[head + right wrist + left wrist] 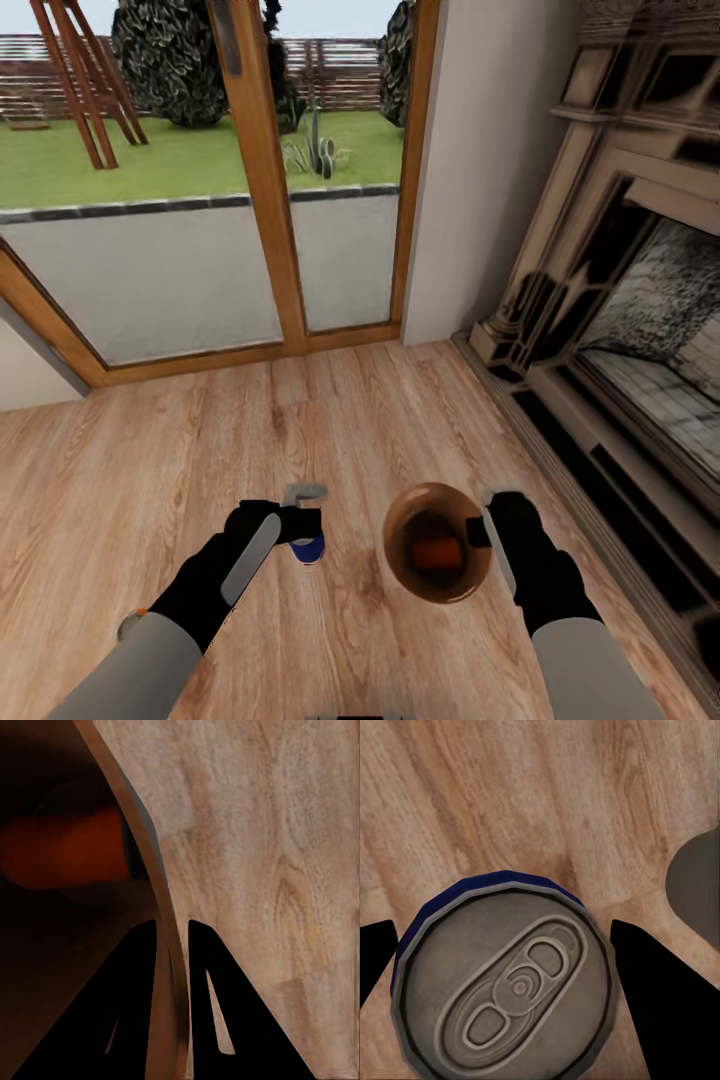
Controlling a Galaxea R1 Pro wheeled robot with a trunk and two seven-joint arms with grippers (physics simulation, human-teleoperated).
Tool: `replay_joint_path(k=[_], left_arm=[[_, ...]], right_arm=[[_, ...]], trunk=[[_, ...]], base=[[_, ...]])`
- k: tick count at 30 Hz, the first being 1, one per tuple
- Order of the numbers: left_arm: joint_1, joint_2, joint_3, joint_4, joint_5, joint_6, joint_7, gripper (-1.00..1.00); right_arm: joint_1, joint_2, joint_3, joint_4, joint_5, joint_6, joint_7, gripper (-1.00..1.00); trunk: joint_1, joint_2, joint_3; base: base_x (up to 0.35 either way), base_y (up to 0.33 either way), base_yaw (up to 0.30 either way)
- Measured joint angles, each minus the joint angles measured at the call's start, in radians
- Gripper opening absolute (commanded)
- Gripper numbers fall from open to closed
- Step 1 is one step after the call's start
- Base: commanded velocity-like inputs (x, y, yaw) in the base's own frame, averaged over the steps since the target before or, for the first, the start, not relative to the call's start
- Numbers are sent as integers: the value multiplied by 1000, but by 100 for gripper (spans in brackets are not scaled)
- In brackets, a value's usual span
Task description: Put the three can of soda from the living room inside the tash can in the kitchen.
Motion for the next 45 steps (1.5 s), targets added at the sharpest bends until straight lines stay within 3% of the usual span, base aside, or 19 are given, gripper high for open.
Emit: replay_joint_path(k=[1, 6, 11, 15, 19, 27, 40, 45], left_arm=[[0, 3, 0, -26, 2, 19, 3, -100], [0, 9, 1, -95, 2, 79, 7, -100], [0, 10, 1, -114, 4, 97, 8, -100], [1, 11, 1, -181, 10, 135, 8, -100], [4, 12, 1, -299, 14, 185, 7, -100], [31, 10, 1, -424, 15, 250, 6, -100], [38, 10, 2, -479, 19, 262, -3, -100], [45, 10, 2, -497, 40, 262, -4, -100]], right_arm=[[-1, 0, 2, 9, -12, -1, -29, -100], [-2, 2, 4, 28, 33, 0, -101, -100], [-3, 3, 6, 53, -8, -1, -114, -100], [-5, 2, 5, 88, 19, 0, -121, -100], [-6, 4, 7, 105, 6, -4, -121, -100], [-7, 4, 9, 112, 13, -5, -122, -100], [-7, 4, 28, 120, 6, -5, -122, -100], [-7, 4, 35, 149, 10, -50, -122, -100]], trunk=[[-4, 7, 3], [-23, 42, 19], [-42, 77, 34], [-57, 105, 47], [-73, 133, 60], [-104, 189, 85], [-153, 280, 125], [-173, 315, 141]], base=[[0, 0, 0], [0, 0, 0], [0, 0, 0], [0, 0, 0], [0, 0, 0], [0, 0, 0], [0, 0, 0], [0, 0, 0]])
